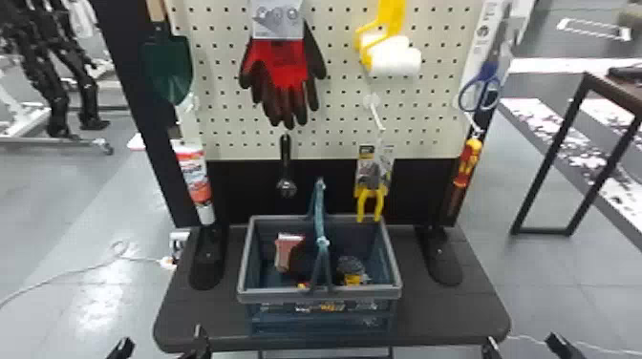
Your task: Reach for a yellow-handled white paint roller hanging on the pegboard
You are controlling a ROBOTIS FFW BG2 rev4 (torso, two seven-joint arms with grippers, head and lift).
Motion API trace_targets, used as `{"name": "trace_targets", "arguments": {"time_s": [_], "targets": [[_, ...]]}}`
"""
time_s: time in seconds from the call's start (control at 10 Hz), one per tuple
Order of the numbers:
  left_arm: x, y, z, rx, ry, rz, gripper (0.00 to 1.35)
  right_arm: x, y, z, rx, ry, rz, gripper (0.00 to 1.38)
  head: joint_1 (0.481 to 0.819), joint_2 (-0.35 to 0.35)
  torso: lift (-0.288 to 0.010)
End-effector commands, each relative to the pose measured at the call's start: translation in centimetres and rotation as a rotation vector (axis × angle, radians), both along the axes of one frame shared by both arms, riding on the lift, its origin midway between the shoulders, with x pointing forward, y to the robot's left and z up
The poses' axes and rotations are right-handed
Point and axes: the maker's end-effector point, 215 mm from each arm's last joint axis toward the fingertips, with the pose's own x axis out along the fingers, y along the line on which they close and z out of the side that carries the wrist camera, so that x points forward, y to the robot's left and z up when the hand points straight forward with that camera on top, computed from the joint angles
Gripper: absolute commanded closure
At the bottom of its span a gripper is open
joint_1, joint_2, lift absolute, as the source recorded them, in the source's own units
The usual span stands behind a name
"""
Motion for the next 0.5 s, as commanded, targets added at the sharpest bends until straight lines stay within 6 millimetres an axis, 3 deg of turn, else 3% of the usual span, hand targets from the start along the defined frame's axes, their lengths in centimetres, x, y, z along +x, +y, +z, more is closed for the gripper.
{"name": "trace_targets", "arguments": {"time_s": [0.0, 0.4], "targets": [[0.0, 0.0, 0.0, 0.0, 0.0, 0.0, 0.0, -0.01, 0.14, -0.03, 0.005, 0.0, -0.002, 0.0, 0.549, 0.0, -0.1], [0.0, 0.0, 0.0, 0.0, 0.0, 0.0, 0.0, -0.01, 0.14, -0.03, 0.005, 0.0, -0.002, 0.0, 0.549, 0.0, -0.1]]}}
